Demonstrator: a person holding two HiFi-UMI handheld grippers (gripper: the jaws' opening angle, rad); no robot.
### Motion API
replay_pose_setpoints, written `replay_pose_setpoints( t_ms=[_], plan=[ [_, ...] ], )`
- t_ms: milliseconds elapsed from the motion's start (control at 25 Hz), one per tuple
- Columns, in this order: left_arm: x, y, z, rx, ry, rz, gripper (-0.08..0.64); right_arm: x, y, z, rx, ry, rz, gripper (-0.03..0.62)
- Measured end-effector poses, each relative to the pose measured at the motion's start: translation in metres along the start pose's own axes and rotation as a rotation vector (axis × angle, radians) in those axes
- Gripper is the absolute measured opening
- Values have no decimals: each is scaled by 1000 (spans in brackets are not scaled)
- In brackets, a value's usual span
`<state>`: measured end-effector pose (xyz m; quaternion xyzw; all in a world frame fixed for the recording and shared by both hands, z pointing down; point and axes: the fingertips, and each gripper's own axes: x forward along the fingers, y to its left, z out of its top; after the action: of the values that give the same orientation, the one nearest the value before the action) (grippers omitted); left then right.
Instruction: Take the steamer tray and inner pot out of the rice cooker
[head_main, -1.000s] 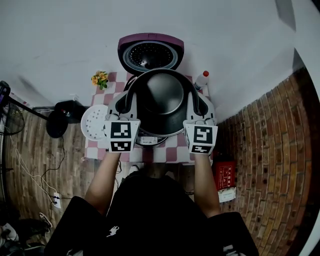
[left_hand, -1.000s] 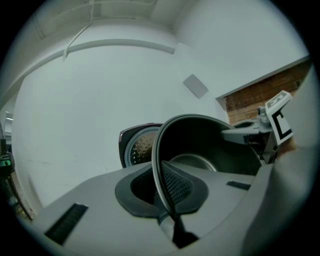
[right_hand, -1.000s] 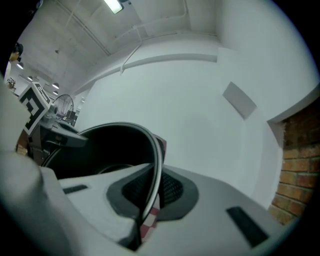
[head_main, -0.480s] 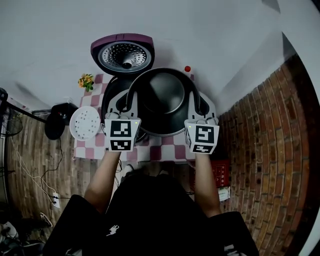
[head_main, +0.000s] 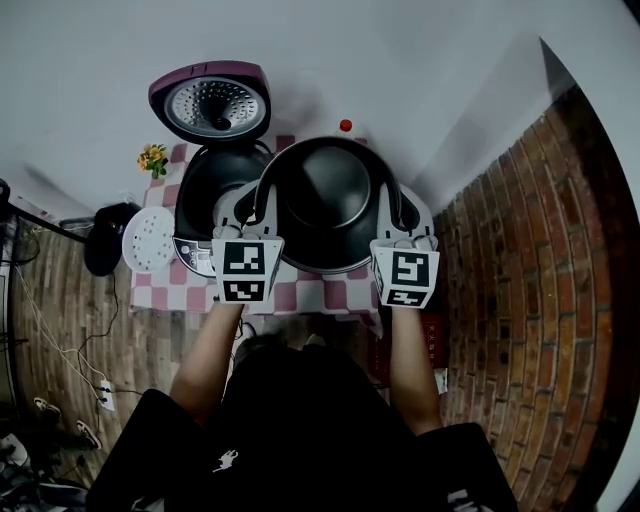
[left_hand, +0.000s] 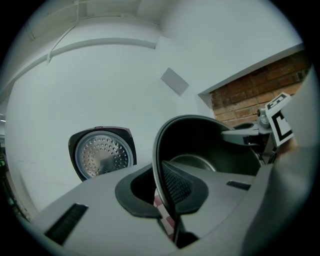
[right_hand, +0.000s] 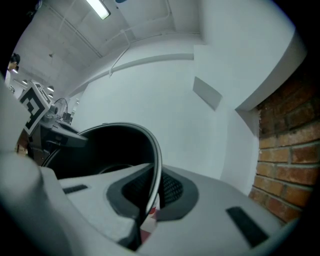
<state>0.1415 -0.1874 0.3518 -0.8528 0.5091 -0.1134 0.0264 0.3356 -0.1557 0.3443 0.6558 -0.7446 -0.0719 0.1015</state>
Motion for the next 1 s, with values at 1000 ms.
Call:
replay_pose_setpoints(
  t_ms=[1000],
  plan=[
    [-5, -78, -103, -16, 200, -14, 23, -39, -9, -124, 65, 184, 78, 5]
  ],
)
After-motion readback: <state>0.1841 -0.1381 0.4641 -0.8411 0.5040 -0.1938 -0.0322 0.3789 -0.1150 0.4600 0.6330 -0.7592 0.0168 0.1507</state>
